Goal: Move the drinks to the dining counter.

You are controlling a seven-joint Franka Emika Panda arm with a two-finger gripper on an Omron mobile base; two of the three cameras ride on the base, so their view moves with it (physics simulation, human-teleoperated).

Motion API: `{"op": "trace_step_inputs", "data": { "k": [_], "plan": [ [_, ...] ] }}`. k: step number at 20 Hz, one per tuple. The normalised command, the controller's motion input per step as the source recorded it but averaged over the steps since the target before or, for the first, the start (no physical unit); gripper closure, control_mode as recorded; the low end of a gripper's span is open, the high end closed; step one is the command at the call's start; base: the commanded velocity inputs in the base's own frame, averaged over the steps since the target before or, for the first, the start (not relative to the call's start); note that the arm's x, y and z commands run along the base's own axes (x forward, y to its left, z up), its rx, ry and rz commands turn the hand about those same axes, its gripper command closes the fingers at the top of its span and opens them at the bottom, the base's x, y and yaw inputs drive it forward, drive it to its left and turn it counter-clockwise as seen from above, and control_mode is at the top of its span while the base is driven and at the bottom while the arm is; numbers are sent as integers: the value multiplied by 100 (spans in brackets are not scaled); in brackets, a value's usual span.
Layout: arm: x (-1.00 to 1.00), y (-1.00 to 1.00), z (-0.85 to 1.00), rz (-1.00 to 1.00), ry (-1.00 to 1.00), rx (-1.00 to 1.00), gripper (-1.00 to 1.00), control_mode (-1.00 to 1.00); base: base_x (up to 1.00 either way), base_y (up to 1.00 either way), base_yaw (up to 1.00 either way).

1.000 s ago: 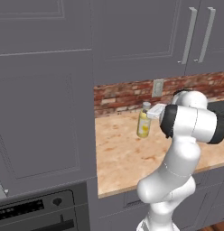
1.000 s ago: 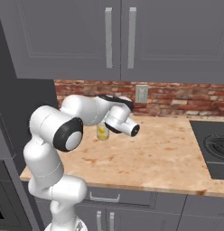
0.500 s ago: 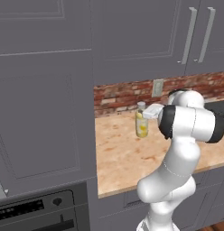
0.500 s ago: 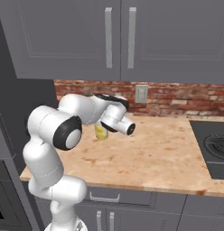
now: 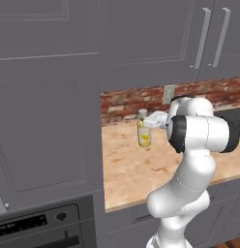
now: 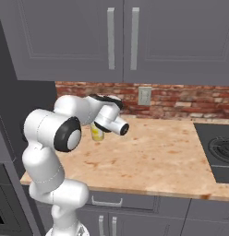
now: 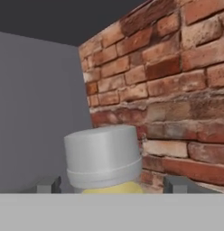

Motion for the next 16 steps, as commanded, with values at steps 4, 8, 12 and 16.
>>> {"op": "trace_step_inputs", "data": {
  "k": [4, 8, 12, 16],
  "plan": [
    [0, -19, 1, 0, -4, 0, 100, -100, 0, 0, 0],
    [-6, -39, 11, 0, -9, 0, 100, -100, 0, 0, 0],
    [-27, -57, 27, 0, -11, 3, 100, -100, 0, 0, 0],
    [-45, -43, 50, 0, -2, 0, 100, -100, 0, 0, 0]
  ]
}}
